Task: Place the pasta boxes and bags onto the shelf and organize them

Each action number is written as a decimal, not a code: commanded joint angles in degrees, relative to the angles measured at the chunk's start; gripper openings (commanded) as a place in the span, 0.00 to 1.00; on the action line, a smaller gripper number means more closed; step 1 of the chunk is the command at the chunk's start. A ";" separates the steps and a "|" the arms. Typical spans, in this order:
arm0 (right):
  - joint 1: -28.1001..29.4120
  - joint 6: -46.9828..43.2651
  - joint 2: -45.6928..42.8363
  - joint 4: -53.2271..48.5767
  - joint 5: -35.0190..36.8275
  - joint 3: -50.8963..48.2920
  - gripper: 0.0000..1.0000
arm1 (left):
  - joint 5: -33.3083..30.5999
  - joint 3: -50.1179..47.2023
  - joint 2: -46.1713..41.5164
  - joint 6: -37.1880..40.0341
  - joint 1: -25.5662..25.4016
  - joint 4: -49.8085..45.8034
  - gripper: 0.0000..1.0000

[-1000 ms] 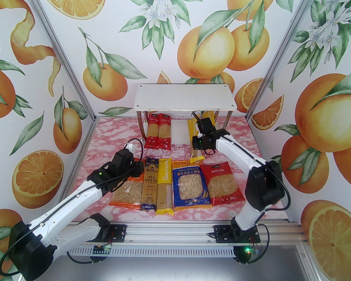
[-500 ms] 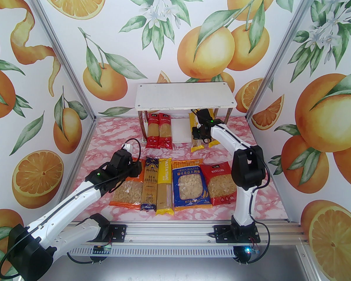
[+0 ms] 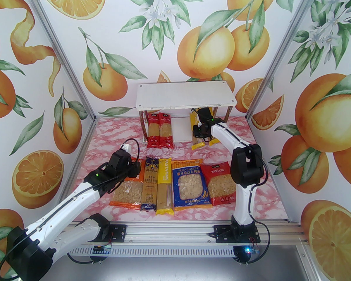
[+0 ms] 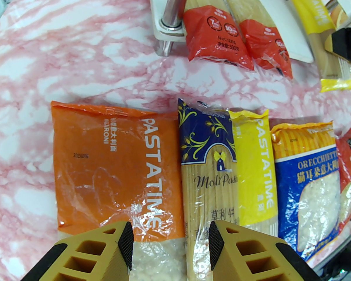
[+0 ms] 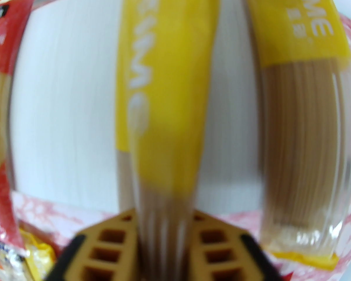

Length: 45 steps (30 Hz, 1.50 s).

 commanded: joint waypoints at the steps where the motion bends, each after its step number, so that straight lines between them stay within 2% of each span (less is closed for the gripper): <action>1: -0.90 0.33 2.68 2.87 3.31 0.98 0.31 | -0.81 1.65 -1.35 0.27 0.32 -1.38 0.48; 5: -0.93 0.36 3.70 2.78 4.86 1.21 0.33 | -1.11 1.78 -1.88 0.22 0.33 -2.00 0.48; 6: -0.92 0.50 3.89 2.71 5.37 1.16 0.35 | -1.21 1.70 -2.04 0.13 0.38 -2.14 0.48; 9: -0.94 0.90 3.66 2.78 7.12 0.64 0.53 | -1.34 1.56 -2.57 0.02 0.33 -2.41 0.48; 11: -0.94 0.99 3.01 3.16 7.91 -0.10 0.59 | -1.47 1.48 -2.83 -0.07 0.31 -2.69 0.49; 18: -0.62 1.25 -3.53 9.50 8.94 -7.55 0.64 | -1.82 1.54 -3.72 0.03 0.35 -3.05 0.50; 23: 0.86 1.27 -11.76 16.92 8.53 -16.47 0.74 | -2.44 1.81 -4.25 0.25 0.42 -3.38 0.50; 25: 1.70 1.34 -14.34 18.63 8.33 -19.22 0.75 | -2.66 2.01 -4.33 0.45 0.42 -3.40 0.50; 28: 3.09 1.34 -16.46 19.88 7.56 -21.72 0.71 | -3.05 2.09 -4.26 0.82 0.38 -3.29 0.50; 29: 3.56 1.34 -16.59 20.02 7.06 -22.16 0.66 | -3.13 2.20 -4.26 0.86 0.42 -3.25 0.50; 33: 5.43 1.25 -14.59 19.72 5.89 -21.94 0.38 | -3.29 2.44 -3.73 1.22 0.42 -3.13 0.49; 35: 5.97 1.42 -12.54 18.85 5.45 -20.74 0.27 | -3.45 2.61 -3.60 1.47 0.42 -3.12 0.49; 45: 7.55 1.95 -4.43 16.90 6.36 -14.00 0.26 | -4.37 3.19 -4.43 2.20 0.69 -4.48 0.49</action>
